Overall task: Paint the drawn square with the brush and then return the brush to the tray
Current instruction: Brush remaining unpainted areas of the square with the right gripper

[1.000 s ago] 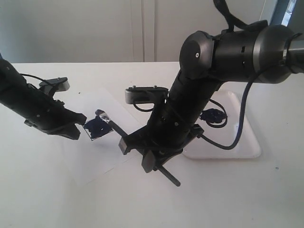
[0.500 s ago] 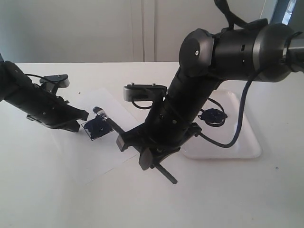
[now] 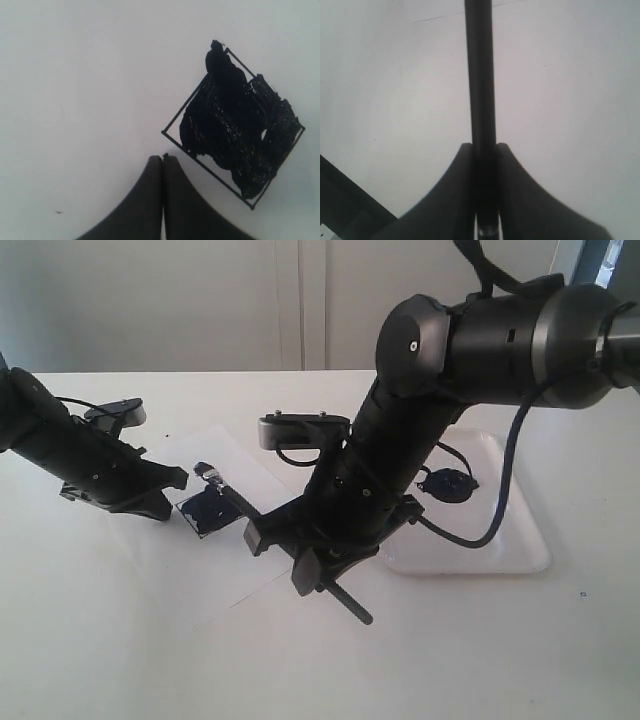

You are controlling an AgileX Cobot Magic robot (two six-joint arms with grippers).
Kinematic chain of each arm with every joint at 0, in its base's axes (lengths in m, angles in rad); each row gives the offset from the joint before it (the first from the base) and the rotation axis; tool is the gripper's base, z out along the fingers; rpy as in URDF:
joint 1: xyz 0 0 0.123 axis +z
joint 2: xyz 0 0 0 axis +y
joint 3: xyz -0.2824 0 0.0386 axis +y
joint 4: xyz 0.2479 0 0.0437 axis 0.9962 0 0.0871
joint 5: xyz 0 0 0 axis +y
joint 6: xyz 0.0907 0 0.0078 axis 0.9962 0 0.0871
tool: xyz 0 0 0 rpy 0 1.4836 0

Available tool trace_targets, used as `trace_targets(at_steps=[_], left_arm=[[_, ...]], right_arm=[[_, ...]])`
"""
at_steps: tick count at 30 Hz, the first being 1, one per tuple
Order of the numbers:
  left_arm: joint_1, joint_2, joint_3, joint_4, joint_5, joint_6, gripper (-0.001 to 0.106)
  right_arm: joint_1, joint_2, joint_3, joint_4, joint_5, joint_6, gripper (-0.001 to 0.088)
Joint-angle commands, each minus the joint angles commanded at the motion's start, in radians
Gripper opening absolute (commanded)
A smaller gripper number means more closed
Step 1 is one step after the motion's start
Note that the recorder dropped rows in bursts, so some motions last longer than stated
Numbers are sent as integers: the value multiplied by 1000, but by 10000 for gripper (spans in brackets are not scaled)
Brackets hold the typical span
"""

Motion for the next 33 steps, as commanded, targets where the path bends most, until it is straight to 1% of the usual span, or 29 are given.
trace_targets(at_steps=[3,8,11,12,17,21,27,33], left_arm=[[0,0,0,0,16,-5,0],[-4,0,0,-4,87,0,0],[-4,0,2,-9,94,0,0],[-4,0,2,-9,101,0,0],[-4,0,2,-9,98,0,0],[-4,0,2,-9,90,2,0],[-4,0,2,-9,77,2,0],[-4,0,2,-9,75,2,0]], right_arm=[[0,9,0,-9,-2,0,0],[0,59,0,-11,-9,2,0],[0,82,0,-11,-7,2,0],[0,91,0,-16,-30,2,0],[0,130,-10,-10,-55,2,0],[0,142,-12,-10,-51,2,0],[0,142,-12,6,16,-4,0],[0,139,-12,73,47,-58,0]])
